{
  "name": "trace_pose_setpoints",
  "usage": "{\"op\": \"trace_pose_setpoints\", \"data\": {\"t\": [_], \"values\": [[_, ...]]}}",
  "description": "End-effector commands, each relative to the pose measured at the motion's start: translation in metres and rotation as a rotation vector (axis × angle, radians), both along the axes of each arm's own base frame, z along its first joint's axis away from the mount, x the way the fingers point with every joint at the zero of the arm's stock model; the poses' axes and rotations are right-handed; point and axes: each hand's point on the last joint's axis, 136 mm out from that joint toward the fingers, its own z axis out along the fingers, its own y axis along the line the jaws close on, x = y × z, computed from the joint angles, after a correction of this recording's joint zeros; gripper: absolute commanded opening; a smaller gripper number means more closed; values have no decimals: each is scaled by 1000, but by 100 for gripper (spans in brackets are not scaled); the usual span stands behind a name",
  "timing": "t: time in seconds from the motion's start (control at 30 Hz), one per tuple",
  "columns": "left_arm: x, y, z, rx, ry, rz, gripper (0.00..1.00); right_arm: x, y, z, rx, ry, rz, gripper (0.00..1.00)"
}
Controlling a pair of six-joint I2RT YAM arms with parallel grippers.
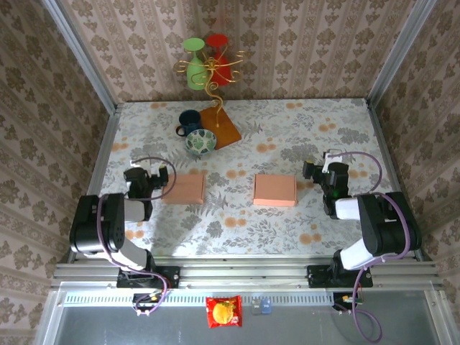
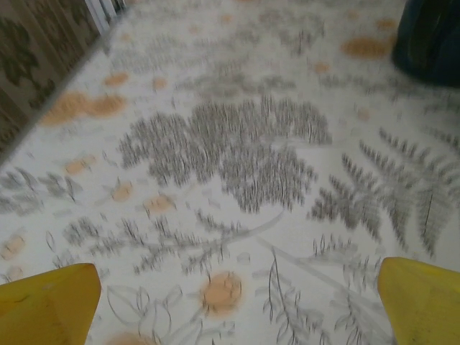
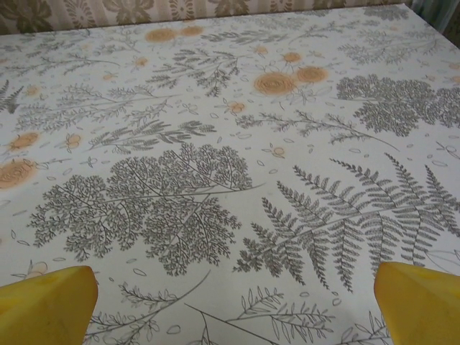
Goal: Fold the paper box
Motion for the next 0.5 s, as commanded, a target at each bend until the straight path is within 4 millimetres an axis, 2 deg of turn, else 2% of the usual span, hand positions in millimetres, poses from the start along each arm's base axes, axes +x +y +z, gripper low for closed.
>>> {"op": "trace_pose_setpoints", "data": {"t": [0.0, 0.47], "values": [[13, -5, 31, 10, -142, -51, 100, 10, -2, 15, -28, -49, -15, 100], [15, -2, 31, 26, -123, -21, 100, 11, 1, 14, -41, -42, -9, 100]]}}
